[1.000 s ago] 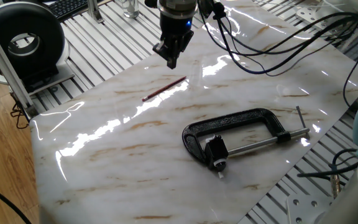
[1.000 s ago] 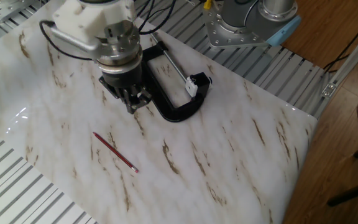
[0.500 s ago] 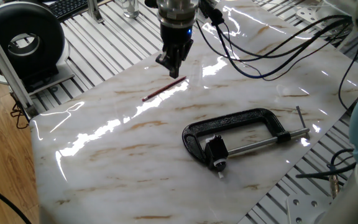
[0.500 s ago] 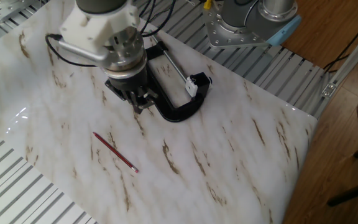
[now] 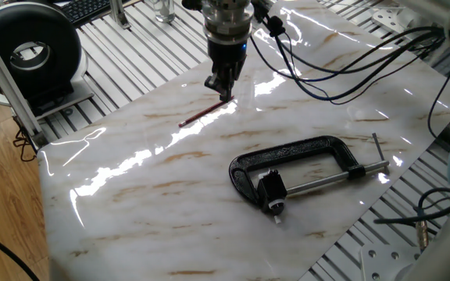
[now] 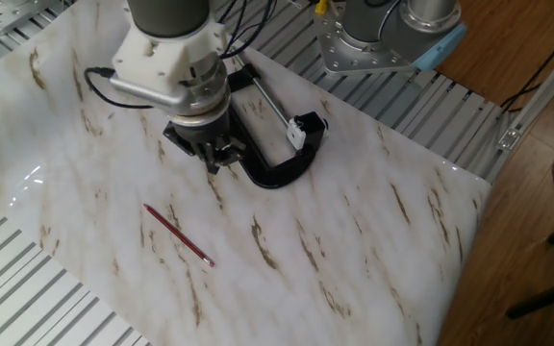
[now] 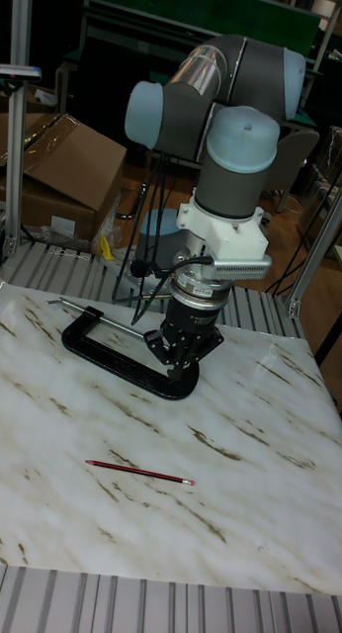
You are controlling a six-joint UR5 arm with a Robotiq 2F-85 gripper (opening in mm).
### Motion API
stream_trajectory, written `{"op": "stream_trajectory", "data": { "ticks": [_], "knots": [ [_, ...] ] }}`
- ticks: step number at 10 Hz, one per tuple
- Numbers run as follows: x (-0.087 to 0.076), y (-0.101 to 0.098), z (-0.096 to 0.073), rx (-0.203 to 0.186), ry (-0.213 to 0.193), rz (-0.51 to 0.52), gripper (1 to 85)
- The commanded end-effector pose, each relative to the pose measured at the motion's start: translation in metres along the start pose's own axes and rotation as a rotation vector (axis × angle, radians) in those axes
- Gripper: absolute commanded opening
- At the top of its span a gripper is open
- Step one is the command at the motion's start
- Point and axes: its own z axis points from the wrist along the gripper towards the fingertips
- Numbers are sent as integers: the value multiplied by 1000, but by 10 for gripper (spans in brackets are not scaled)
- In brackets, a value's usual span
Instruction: Insert the pencil into the pencil sharpener
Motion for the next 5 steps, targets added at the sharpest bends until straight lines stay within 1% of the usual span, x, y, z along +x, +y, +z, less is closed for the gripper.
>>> {"op": "stream_trajectory", "data": {
  "ticks": [1,2,3,4,5],
  "knots": [
    [1,9,-2,-41,-10,-79,10],
    [2,3,-2,-20,-6,-97,10],
    [1,0,-2,-6,-7,-103,10],
    [-2,-1,-2,0,-21,-123,40],
    [0,-1,-2,-4,-11,-161,80]
  ]
}}
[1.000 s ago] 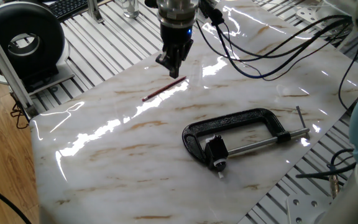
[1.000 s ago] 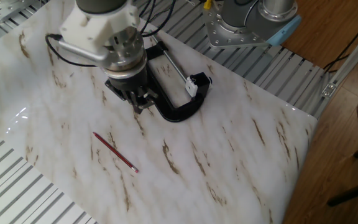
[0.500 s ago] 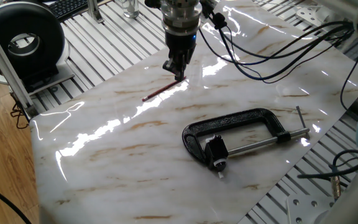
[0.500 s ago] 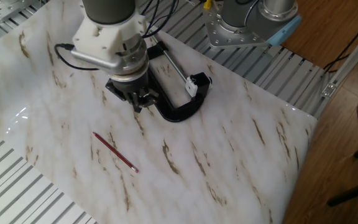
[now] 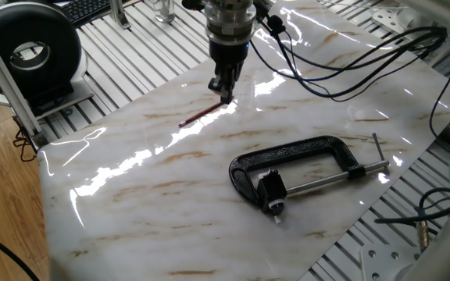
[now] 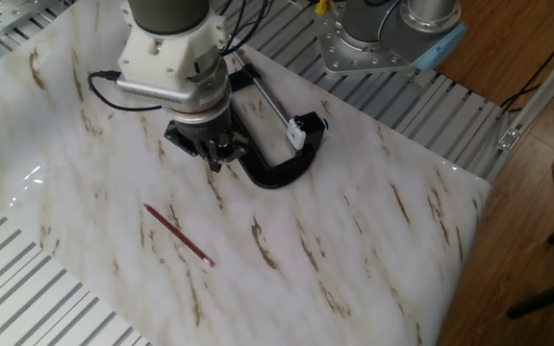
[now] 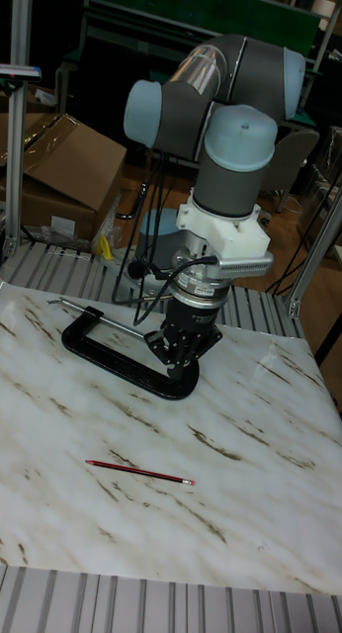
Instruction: Insert the pencil into the pencil sharpener
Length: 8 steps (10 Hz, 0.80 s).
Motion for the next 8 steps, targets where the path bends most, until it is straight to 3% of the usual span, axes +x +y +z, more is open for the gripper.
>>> {"op": "stream_trajectory", "data": {
  "ticks": [1,2,4,6,7,8],
  "knots": [
    [4,-12,-2,42,14,-121,147],
    [6,-23,-2,83,28,-201,177],
    [-4,-23,4,75,9,-331,333],
    [-34,-23,41,30,-30,-411,457],
    [-39,-27,55,37,-26,-458,513],
    [-45,-30,69,44,-26,-487,517]
  ]
}}
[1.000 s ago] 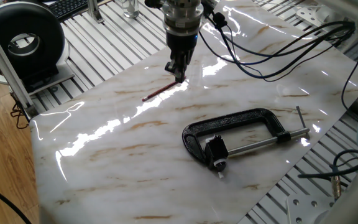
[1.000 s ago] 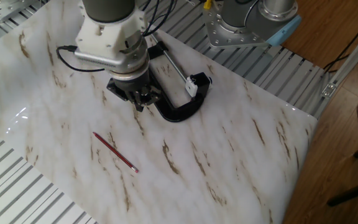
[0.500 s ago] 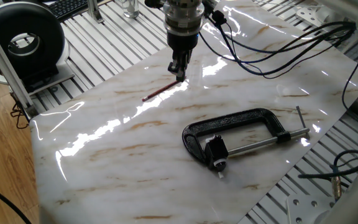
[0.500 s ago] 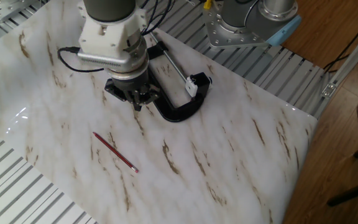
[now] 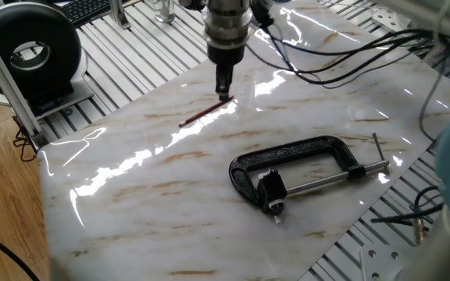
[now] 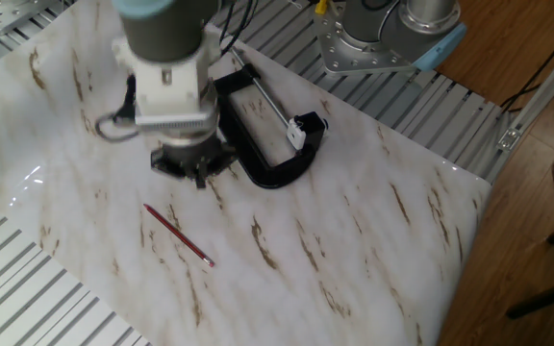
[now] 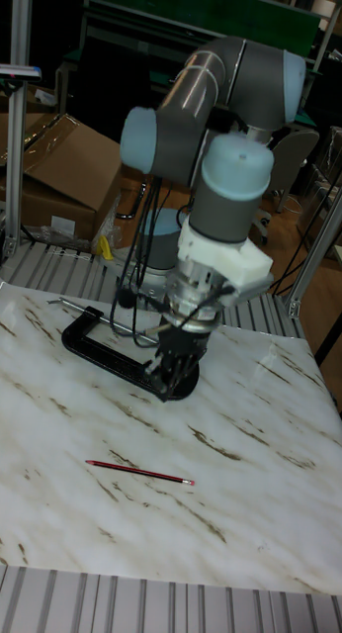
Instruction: Insert the pencil into the pencil sharpener
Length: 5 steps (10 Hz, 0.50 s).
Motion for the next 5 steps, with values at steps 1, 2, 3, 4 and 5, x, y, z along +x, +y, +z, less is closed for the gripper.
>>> {"op": "stream_trajectory", "data": {
  "ticks": [1,2,3,4,5],
  "knots": [
    [-19,-15,40,11,-22,-126,527],
    [-20,-17,46,18,-24,-129,540],
    [-20,-22,45,37,-25,-123,480],
    [-16,-27,45,55,-6,-130,477],
    [-23,-27,45,56,-35,-163,547]
  ]
}}
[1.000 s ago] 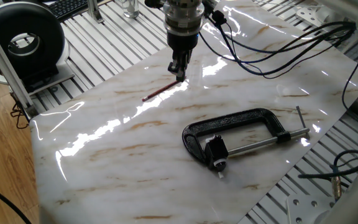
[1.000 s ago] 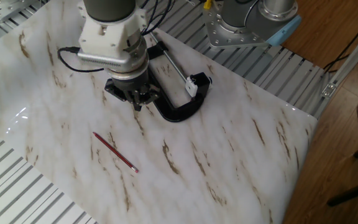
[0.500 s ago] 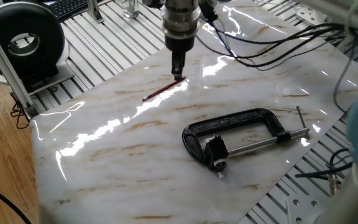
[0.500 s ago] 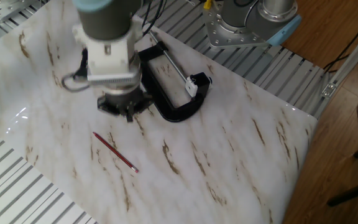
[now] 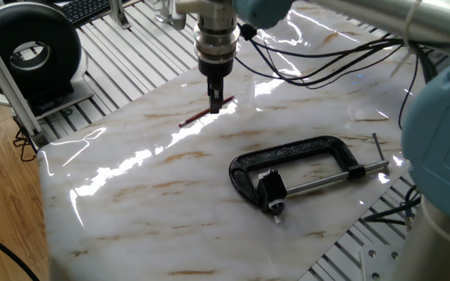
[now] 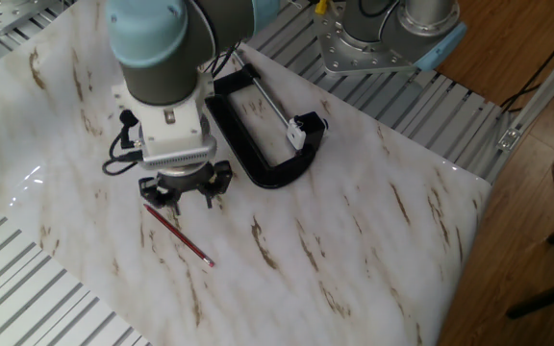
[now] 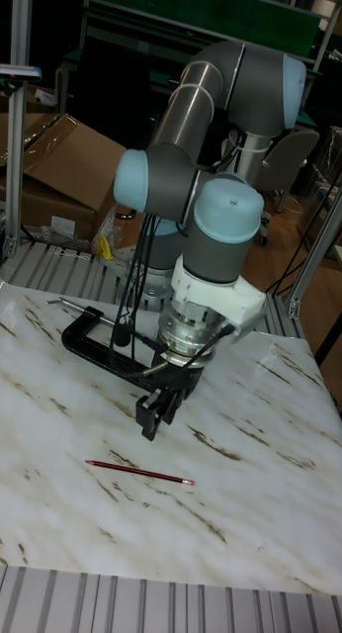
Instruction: Insert the pencil into the pencil sharpener
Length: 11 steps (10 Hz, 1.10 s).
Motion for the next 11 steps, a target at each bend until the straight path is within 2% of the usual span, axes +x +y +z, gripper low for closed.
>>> {"op": "stream_trajectory", "data": {
  "ticks": [1,2,3,5,6,8,11],
  "knots": [
    [-12,-7,7,18,-43,-35,553],
    [-8,-10,7,29,-28,-31,550],
    [-10,-10,7,27,-32,-22,553],
    [-19,-5,7,10,-70,-39,577],
    [-30,-10,9,0,-75,-69,583],
    [-55,-29,19,5,-70,-143,597],
    [-79,-37,24,25,-95,-245,607]
  ]
}}
